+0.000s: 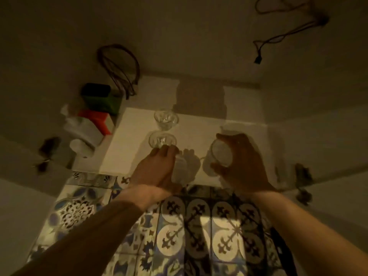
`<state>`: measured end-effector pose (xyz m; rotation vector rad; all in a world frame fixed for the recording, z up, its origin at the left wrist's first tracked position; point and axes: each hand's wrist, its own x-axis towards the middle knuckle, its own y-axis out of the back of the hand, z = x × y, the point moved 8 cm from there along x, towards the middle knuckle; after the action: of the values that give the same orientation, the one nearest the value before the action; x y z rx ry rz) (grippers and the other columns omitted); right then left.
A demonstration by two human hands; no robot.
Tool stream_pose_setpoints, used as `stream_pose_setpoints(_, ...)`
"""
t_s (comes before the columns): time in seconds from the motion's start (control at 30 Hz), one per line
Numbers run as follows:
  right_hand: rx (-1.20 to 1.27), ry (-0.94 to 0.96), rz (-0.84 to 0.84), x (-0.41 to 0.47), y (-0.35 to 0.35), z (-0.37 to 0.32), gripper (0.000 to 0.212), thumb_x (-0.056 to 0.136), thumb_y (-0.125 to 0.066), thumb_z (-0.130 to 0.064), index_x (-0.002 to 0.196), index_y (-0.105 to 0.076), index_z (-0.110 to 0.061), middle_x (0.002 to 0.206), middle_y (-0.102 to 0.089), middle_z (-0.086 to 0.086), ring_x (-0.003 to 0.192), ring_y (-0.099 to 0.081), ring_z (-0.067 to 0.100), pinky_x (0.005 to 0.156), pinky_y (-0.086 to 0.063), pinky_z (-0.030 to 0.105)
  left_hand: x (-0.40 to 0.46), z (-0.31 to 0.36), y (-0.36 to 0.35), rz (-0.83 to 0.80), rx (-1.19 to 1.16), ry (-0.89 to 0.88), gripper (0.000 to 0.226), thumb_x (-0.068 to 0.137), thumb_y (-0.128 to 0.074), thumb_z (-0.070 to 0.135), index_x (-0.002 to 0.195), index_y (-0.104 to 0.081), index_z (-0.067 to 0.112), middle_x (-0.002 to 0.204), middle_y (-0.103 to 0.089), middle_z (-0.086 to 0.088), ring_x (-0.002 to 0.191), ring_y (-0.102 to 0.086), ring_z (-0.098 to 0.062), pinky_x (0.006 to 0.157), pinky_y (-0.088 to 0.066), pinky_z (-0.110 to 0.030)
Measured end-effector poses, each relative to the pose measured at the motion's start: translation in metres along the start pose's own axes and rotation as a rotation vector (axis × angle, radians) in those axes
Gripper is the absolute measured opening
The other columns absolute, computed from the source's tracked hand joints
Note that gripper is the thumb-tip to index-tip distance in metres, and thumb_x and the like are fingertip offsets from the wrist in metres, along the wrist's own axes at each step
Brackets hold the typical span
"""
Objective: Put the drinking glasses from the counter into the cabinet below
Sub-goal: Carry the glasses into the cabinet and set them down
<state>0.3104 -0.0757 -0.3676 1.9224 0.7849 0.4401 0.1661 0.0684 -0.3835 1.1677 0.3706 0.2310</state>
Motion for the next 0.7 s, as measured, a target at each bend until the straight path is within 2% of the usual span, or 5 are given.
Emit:
stream_pose_setpoints(0.2, -0.037, 0.13, 0.061, 0.099, -0.043, 0.021, 0.077, 0.076, -0.084, -0.039, 0.144, -0.051, -0.029, 0.138, -0.053, 0.009, 0.12, -0.058, 0.026, 0.095, -0.052, 0.038, 0.087, -0.012, -0.053, 0.051, 0.11, -0.078, 0.09, 0.066, -0.083, 0.053, 0.138, -0.039, 0.021, 0.13, -0.051, -0.003, 0.115, -0.051, -0.023, 0.089, -0.048, -0.037)
stream_pose_setpoints(0.3, 0.027, 0.211, 0.125, 0.131, -0.054, 0.021, 0.078, 0.071, -0.09, -0.028, 0.142, -0.057, -0.024, 0.136, -0.054, 0.011, 0.117, -0.059, 0.028, 0.095, -0.05, 0.033, 0.114, -0.012, -0.064, 0.092, 0.098, -0.104, 0.091, 0.066, -0.082, 0.056, 0.138, -0.039, 0.022, 0.13, -0.051, -0.002, 0.117, -0.049, -0.023, 0.09, -0.045, -0.036)
stream_pose_setpoints(0.4, 0.078, 0.227, 0.094, 0.164, -0.067, 0.023, 0.08, 0.071, -0.091, -0.03, 0.143, -0.055, -0.027, 0.136, -0.052, 0.004, 0.12, -0.054, 0.02, 0.097, -0.044, 0.026, 0.132, -0.001, -0.065, 0.161, 0.119, -0.174, 0.093, 0.065, -0.081, 0.058, 0.139, -0.041, 0.019, 0.126, -0.053, -0.004, 0.113, -0.05, -0.024, 0.088, -0.047, -0.036)
stream_pose_setpoints(0.57, 0.088, 0.206, -0.01, 0.216, -0.083, 0.018, 0.088, 0.065, -0.095, -0.032, 0.144, -0.054, -0.028, 0.14, -0.05, 0.006, 0.127, -0.054, 0.027, 0.104, -0.049, 0.042, 0.15, 0.003, -0.061, 0.204, 0.159, -0.216, 0.096, 0.065, -0.081, 0.057, 0.141, -0.037, 0.016, 0.127, -0.053, -0.006, 0.113, -0.05, -0.026, 0.087, -0.049, -0.038)
stream_pose_setpoints(0.7, 0.045, 0.225, -0.037, 0.237, -0.093, 0.016, 0.088, 0.065, -0.094, -0.037, 0.144, -0.053, -0.034, 0.139, -0.049, 0.002, 0.126, -0.053, 0.025, 0.104, -0.048, 0.041, 0.156, -0.002, -0.06, 0.206, 0.134, -0.216, 0.092, 0.066, -0.08, 0.056, 0.14, -0.041, 0.018, 0.131, -0.051, -0.005, 0.115, -0.049, -0.026, 0.092, -0.046, -0.037)
